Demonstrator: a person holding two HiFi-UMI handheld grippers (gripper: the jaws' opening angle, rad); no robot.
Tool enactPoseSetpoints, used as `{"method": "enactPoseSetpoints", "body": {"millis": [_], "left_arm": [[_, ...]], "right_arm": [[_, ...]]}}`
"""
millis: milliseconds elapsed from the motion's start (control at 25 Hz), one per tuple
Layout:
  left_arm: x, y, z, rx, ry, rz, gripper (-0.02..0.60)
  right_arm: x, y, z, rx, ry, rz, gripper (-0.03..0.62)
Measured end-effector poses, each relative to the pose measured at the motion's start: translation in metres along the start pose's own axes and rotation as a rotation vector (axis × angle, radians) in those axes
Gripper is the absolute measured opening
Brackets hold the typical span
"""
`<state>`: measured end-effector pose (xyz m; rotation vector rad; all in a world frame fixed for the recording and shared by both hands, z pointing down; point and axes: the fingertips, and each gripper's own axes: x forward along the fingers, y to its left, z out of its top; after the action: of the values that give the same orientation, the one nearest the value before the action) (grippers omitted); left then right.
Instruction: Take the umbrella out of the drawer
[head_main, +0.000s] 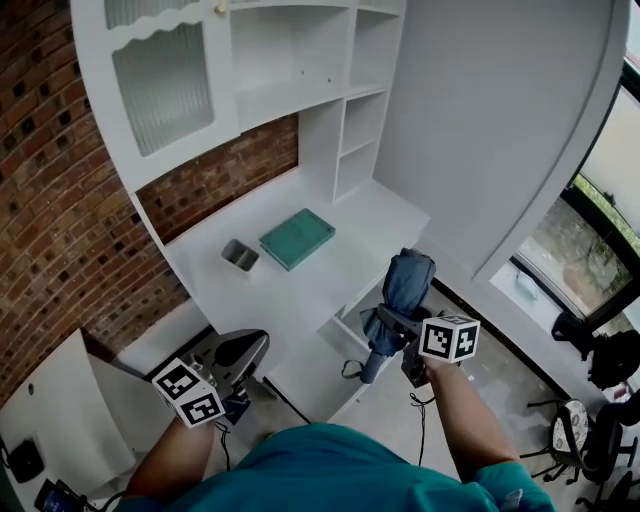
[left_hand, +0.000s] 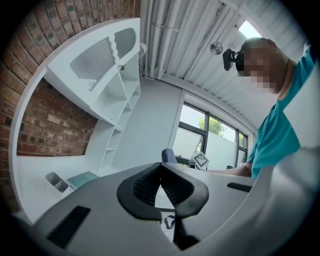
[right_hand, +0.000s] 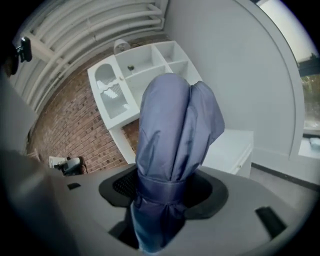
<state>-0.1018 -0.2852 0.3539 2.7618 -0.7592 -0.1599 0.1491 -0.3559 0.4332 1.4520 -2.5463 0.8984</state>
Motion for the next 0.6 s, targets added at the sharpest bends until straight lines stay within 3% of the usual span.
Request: {"method": "enactPoseSetpoints", "body": {"millis": [320,600], "left_arm": [[0.01,-0.005,0.046,0.042,-0.028,0.006,0.014],[0.013,-0.013,0.061,0.057,-0.025,-0.003,0.015]], "right_arm": [[-0.057,0.045,0.078,-0.21,-0.13,0.064,0.27],[-0.089,0.068,0.112,-0.347,-0.199,0.068,0.27]]}}
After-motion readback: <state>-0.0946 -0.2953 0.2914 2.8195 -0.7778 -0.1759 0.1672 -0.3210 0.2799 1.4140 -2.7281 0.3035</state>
